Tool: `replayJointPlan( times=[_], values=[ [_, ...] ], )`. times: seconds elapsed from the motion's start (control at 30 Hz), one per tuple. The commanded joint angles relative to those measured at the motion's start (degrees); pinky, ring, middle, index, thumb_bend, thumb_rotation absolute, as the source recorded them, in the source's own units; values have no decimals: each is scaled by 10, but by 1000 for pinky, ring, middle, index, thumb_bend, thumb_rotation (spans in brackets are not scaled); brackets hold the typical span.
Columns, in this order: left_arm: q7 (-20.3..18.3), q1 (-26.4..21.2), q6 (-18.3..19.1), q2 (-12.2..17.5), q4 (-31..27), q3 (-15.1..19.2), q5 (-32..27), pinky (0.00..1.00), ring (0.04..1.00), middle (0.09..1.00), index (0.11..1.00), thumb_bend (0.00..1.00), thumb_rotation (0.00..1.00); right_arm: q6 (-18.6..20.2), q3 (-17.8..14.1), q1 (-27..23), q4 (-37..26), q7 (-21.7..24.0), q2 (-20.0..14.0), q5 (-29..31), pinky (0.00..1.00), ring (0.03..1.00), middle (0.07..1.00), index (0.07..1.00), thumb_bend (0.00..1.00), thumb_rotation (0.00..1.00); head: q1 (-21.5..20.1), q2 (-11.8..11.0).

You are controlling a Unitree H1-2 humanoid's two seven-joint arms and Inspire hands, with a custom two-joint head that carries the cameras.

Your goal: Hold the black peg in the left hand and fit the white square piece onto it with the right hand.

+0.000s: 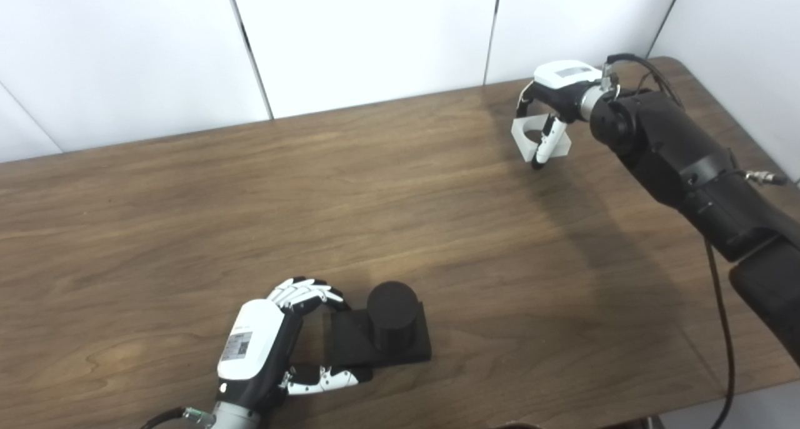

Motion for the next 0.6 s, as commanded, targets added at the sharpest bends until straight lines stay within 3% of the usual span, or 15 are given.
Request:
replayJointPlan(
  times=[0.0, 0.1, 0.13, 0.2, 0.57],
  values=[
    [-31, 15, 11, 3, 2, -11, 4, 844, 793, 720, 483, 522, 48, -8, -6, -25, -3, -15, -10, -7, 857, 910, 846, 671, 955, 225, 0, 0],
    [-32, 15, 11, 2, 1, -12, 3, 843, 794, 720, 483, 522, 48, -12, -7, -22, -3, -28, -9, -9, 837, 896, 832, 623, 908, 167, 2, 0],
    [-32, 15, 12, 2, 1, -12, 3, 843, 794, 720, 483, 522, 48, -16, -9, -19, -4, -37, -9, -7, 832, 889, 823, 558, 721, 153, 2, 0],
    [-32, 14, 12, 1, 1, -12, 4, 843, 794, 720, 483, 522, 48, -22, -12, -15, -5, -50, -9, -6, 813, 868, 791, 501, 565, 136, 2, 0],
    [-31, 12, 13, -2, 3, -12, 5, 844, 795, 721, 483, 522, 48, -30, -10, -7, -5, -67, -9, -9, 795, 849, 753, 483, 523, 127, 4, -1]
  ],
)
